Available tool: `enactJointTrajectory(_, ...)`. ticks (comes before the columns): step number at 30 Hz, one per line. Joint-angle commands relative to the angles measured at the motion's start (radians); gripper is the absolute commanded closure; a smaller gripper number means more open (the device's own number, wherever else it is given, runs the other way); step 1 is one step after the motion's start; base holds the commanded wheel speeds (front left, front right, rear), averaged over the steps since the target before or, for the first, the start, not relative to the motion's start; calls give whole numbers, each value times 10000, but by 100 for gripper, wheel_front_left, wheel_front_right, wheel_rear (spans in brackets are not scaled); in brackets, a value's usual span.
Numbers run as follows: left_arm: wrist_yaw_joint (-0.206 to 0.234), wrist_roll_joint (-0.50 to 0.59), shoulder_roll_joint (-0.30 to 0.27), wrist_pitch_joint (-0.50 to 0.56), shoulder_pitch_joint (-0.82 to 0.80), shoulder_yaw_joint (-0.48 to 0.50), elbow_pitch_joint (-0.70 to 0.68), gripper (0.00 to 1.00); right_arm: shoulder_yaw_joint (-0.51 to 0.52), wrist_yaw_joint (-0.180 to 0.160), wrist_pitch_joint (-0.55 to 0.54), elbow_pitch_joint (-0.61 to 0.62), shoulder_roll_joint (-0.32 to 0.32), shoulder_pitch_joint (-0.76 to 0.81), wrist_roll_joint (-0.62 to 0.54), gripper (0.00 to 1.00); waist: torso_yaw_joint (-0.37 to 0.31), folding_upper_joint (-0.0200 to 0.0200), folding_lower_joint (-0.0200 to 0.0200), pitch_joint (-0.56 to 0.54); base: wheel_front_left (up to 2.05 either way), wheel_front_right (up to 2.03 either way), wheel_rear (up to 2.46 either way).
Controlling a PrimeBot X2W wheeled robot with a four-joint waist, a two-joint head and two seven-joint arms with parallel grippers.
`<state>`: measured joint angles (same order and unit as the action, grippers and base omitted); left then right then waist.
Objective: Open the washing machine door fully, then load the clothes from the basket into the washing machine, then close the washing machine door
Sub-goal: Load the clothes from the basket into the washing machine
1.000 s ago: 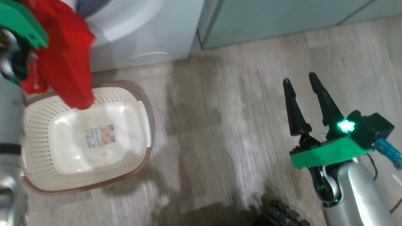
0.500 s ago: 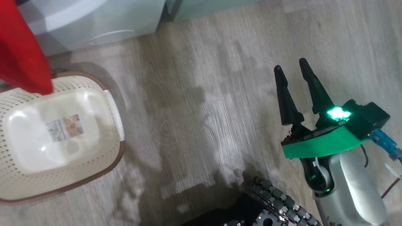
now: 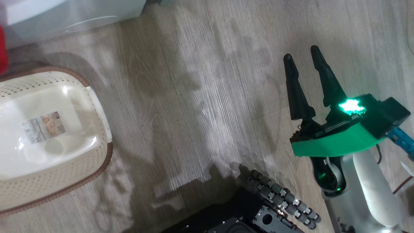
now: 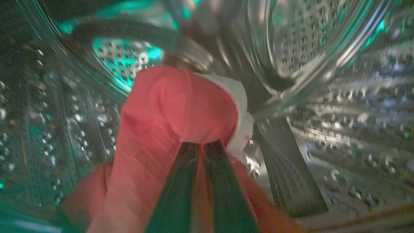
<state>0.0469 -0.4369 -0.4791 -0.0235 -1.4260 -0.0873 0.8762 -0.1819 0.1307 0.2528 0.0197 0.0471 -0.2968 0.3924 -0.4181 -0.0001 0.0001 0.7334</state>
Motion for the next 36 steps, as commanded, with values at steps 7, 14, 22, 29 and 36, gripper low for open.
enactJointTrajectory(7,63,331,-605,-1518,-539,42,-129,100,-195,0,88,391,31,41,163,0,-78,1,-1,156,0,0,0)
enactJointTrajectory(14,-290,308,-514,-1532,-110,-237,738,59,-133,0,89,339,31,21,143,0,82,1,-1,39,0,0,0)
enactJointTrajectory(22,-333,541,-490,-1956,256,-552,874,0,-78,0,89,272,31,-20,15,0,261,1,-1,-198,0,0,0)
enactJointTrajectory(29,-139,522,-186,-2326,1243,-505,250,0,76,0,89,201,31,83,-122,0,585,1,-1,-657,0,0,0)
enactJointTrajectory(36,242,481,365,-2378,3165,-111,-1828,0,295,0,89,144,31,225,-370,0,1107,1,-1,-1195,0,0,0)
